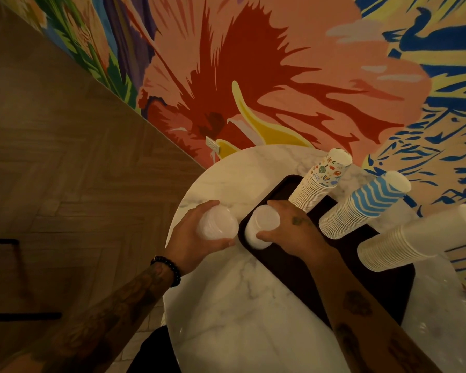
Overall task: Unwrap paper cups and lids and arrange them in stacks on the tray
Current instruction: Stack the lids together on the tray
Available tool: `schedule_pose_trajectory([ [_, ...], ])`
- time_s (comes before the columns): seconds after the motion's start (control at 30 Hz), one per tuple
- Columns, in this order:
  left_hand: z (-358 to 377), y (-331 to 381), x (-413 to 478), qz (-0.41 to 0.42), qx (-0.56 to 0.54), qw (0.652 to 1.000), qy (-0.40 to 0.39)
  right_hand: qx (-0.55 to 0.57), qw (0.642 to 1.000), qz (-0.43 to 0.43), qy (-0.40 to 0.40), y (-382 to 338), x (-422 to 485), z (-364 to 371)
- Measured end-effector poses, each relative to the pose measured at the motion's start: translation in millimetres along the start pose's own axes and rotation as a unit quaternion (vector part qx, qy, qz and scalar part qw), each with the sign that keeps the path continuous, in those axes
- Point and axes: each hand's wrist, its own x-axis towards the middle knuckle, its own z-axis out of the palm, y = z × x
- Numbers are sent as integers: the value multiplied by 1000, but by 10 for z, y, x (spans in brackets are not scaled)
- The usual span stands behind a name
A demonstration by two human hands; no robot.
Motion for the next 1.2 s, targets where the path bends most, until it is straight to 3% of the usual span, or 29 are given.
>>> schedule_pose_trajectory([
  [0.6, 16, 93, 4, -7, -4, 1000, -26, -24, 999, 23, -15, -26, 3, -8],
  [0.7, 28, 103, -3, 4, -7, 1000, -22, 11, 998, -14, 65, -106, -63, -65],
  [0.8, 56, 122, -12, 21, -6, 1000, -21, 119, 983, -58, 131, -295, -141, -78],
  [0.97, 78, 193, -22, 46, -5, 999, -26, 139, 989, -44, -12, -539, -215, 0],
  [1.2, 45, 215, -42, 52, -17, 998, -41, 143, 989, -34, -17, -521, -235, 16],
])
